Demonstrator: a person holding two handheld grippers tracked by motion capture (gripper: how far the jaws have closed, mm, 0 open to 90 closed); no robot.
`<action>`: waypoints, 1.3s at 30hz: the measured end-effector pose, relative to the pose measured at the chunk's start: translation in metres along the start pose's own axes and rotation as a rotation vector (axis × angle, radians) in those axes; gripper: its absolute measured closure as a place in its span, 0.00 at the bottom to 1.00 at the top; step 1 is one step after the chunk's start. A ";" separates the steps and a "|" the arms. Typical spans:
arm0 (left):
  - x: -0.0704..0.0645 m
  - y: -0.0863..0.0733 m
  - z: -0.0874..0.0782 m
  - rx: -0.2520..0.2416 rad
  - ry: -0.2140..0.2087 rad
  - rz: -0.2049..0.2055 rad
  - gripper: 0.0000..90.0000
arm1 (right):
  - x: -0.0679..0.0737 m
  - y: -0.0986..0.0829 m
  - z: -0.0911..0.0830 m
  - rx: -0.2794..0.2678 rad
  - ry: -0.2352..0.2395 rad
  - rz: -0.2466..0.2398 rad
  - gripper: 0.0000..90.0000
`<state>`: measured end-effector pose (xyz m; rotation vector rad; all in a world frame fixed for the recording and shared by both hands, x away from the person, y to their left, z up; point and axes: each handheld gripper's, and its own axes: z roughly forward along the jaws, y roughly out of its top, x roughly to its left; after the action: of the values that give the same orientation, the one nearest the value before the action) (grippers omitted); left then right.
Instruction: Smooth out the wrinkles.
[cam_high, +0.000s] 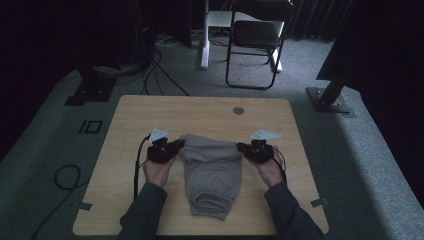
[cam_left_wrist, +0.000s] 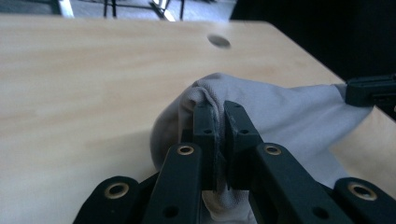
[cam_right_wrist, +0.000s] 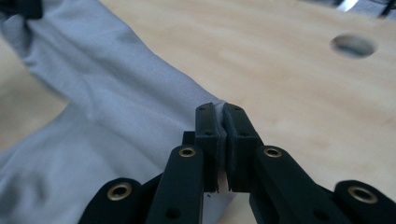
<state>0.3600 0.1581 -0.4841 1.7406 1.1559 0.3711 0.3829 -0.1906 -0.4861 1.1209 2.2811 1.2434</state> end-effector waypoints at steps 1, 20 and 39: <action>-0.004 -0.010 -0.004 0.019 -0.005 0.007 0.95 | 0.002 -0.004 -0.002 0.005 0.009 -0.003 0.95; -0.015 -0.072 0.019 0.262 0.078 0.035 0.96 | 0.029 -0.058 0.021 0.171 -0.007 -0.051 0.95; 0.025 -0.036 0.062 0.230 0.198 0.014 0.96 | -0.003 -0.015 0.079 0.152 -0.066 0.004 0.94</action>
<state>0.3957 0.1466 -0.5507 1.9454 1.3722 0.4409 0.4239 -0.1524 -0.5437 1.2003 2.3575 1.0329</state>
